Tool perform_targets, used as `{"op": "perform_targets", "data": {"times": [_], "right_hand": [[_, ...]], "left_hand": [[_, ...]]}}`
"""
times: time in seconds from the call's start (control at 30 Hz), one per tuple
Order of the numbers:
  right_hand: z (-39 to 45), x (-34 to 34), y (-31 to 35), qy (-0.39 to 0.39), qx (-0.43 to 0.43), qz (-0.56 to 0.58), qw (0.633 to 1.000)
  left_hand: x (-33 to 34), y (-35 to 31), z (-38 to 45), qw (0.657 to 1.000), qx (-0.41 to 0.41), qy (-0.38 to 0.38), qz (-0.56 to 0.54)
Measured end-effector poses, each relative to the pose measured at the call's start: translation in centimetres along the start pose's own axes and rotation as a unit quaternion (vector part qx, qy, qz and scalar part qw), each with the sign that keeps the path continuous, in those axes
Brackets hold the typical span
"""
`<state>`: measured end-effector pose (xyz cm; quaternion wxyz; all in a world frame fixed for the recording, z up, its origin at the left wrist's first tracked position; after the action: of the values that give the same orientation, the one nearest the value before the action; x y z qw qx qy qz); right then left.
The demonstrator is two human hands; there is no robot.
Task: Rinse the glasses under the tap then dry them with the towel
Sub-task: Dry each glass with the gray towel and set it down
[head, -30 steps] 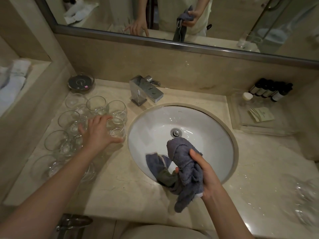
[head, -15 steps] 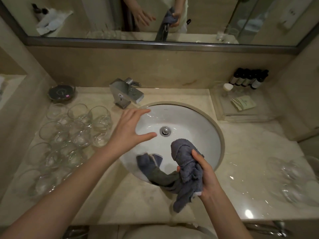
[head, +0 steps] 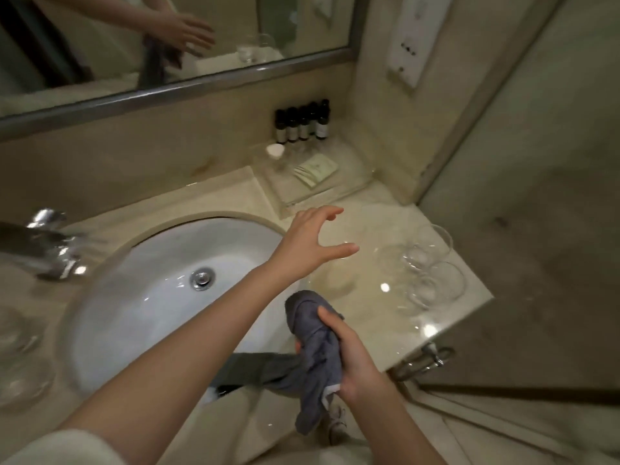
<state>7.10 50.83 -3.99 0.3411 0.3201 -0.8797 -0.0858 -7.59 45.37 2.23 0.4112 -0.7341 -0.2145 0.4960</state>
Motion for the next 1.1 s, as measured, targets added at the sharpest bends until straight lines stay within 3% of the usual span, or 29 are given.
{"op": "perform_targets", "data": {"times": [0.3, 0.63, 0.9, 1.1], "right_hand": [[1.7, -3.9, 4.7, 0.003, -0.056, -0.006, 0.998], [3.5, -5.1, 7.0, 0.051, -0.090, 0.001, 0.995], [5.2, -5.4, 6.8, 0.039, -0.096, 0.029, 0.994], [5.6, -6.0, 7.4, 0.047, -0.092, 0.051, 0.993]], "left_hand": [[10.7, -4.8, 8.5, 0.988, -0.050, 0.142, -0.031], [15.9, -7.8, 11.3, 0.976, -0.084, 0.199, -0.019], [18.9, -9.4, 11.6, 0.968, -0.101, 0.138, 0.186], [19.3, -9.3, 11.6, 0.969, -0.112, 0.103, 0.194]]}}
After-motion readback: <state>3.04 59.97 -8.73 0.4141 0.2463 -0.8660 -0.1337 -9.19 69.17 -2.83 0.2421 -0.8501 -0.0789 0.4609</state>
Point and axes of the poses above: each hand's wrist, its own z-axis towards the middle knuckle, its own x-axis out of the palm, y = z × x, the point moved 3 cm from there along z, towards the middle knuckle, and after that the axes turned 9 degrees about -x, right-handed, at the moved point
